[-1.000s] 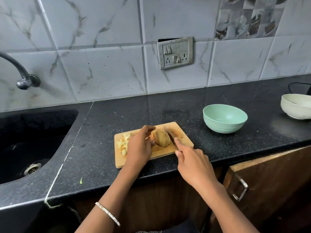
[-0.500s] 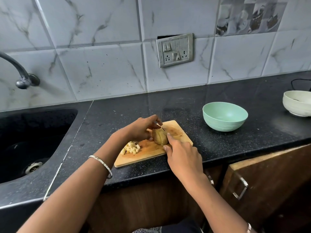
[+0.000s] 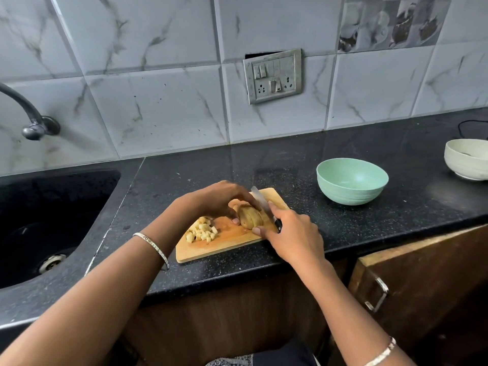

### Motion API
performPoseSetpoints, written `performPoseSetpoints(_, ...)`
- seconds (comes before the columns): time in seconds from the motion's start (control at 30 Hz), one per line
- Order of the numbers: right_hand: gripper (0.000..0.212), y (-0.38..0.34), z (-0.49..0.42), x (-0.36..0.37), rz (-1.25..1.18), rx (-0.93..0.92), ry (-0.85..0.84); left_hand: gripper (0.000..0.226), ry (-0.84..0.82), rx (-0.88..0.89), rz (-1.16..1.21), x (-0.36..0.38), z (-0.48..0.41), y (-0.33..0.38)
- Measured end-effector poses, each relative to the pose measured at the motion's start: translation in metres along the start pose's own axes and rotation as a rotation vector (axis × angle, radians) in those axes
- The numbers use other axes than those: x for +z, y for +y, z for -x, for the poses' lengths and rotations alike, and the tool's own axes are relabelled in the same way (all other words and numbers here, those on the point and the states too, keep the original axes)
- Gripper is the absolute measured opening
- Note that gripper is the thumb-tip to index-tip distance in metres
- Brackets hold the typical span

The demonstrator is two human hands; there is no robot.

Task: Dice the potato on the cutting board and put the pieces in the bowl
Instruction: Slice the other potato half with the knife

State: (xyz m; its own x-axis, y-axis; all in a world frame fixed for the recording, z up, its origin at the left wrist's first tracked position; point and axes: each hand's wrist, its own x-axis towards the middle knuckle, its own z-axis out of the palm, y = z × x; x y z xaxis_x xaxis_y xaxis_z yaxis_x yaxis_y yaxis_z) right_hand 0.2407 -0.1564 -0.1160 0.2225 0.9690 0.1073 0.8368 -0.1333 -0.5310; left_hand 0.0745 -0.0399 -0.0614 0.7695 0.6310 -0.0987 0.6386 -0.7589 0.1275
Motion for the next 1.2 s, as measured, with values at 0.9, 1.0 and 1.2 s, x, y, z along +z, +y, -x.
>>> performPoseSetpoints(0.9,0.053,0.030,-0.011,0.006,-0.482,0.009,0.097,0.093,-0.141,-0.169,0.214,-0.001,0.013,-0.012)
performPoseSetpoints(1.0,0.053,0.029,-0.009,0.006,-0.477,0.011,0.100,0.082,-0.111,-0.144,0.238,0.004,0.006,-0.011)
performPoseSetpoints(1.2,0.055,0.027,-0.010,0.007,-0.465,0.024,0.093,0.085,0.016,-0.189,0.166,0.004,0.005,-0.004)
